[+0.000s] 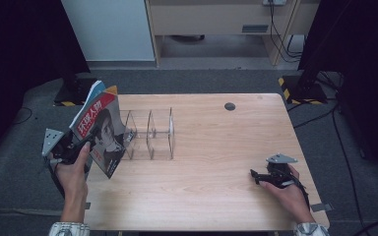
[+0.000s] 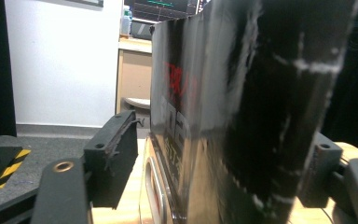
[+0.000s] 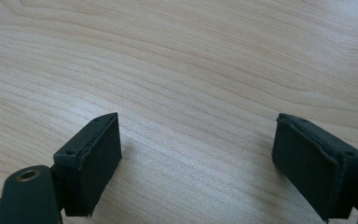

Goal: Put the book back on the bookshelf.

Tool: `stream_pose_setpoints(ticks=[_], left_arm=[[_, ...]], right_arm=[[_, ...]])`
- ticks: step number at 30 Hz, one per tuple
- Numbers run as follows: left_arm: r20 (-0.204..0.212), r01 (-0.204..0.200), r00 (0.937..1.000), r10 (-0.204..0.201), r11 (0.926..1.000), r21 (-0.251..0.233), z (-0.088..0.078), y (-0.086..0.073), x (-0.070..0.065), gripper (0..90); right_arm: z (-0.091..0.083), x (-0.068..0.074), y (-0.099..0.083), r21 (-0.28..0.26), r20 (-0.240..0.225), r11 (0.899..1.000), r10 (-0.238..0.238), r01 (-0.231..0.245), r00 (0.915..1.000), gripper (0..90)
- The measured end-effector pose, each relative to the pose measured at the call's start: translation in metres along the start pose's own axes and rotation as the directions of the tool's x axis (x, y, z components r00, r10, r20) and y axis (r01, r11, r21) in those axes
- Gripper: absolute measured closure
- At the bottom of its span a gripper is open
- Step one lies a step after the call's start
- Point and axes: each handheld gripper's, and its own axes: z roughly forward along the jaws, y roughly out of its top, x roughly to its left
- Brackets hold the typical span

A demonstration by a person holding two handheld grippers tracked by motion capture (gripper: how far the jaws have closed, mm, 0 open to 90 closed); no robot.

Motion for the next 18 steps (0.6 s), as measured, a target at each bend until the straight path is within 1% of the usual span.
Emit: stream_pose_setpoints(ticks=[1, 9, 12, 14, 15, 17, 18], left_arm=[[0.002, 0.002, 1.0000, -0.002, 1.0000, 0.001, -0.001, 0.000, 0.000, 24.7], [-0.007, -0.039, 0.9992, 0.040, 0.9986, 0.036, -0.004, -0.006, -0.004, 18.6], [-0.021, -0.083, 0.9962, 0.084, 0.9953, 0.050, -0.004, -0.008, -0.009, 17.0], [-0.019, -0.111, 0.9934, 0.113, 0.9917, 0.064, -0.004, -0.010, -0.013, 16.7], [-0.018, -0.113, 0.9932, 0.115, 0.9914, 0.065, -0.005, -0.011, -0.015, 16.5], [-0.017, -0.096, 0.9951, 0.097, 0.9932, 0.066, -0.007, -0.014, -0.017, 15.3], [-0.020, -0.096, 0.9950, 0.098, 0.9931, 0.067, -0.008, -0.014, -0.017, 14.7]], right_arm=[[0.000, 0.000, 0.000, 0.000, 0.000, 1.000, -0.001, 0.001, 1.0000, 15.9], [0.000, 0.000, 0.000, -0.003, -0.002, 1.000, -0.003, 0.003, 1.0000, 15.8], [0.000, 0.001, 0.000, -0.002, -0.002, 1.000, -0.002, 0.002, 1.0000, 15.6], [0.001, 0.001, 0.000, -0.002, -0.004, 1.000, -0.004, 0.004, 1.0000, 15.5], [0.001, 0.001, 0.000, -0.001, -0.005, 1.000, -0.002, 0.002, 1.0000, 15.4], [0.001, 0.001, 0.001, -0.001, -0.006, 1.000, -0.004, 0.004, 1.0000, 15.3], [0.001, 0.001, 0.001, -0.001, -0.006, 1.000, -0.005, 0.005, 1.0000, 15.3]])
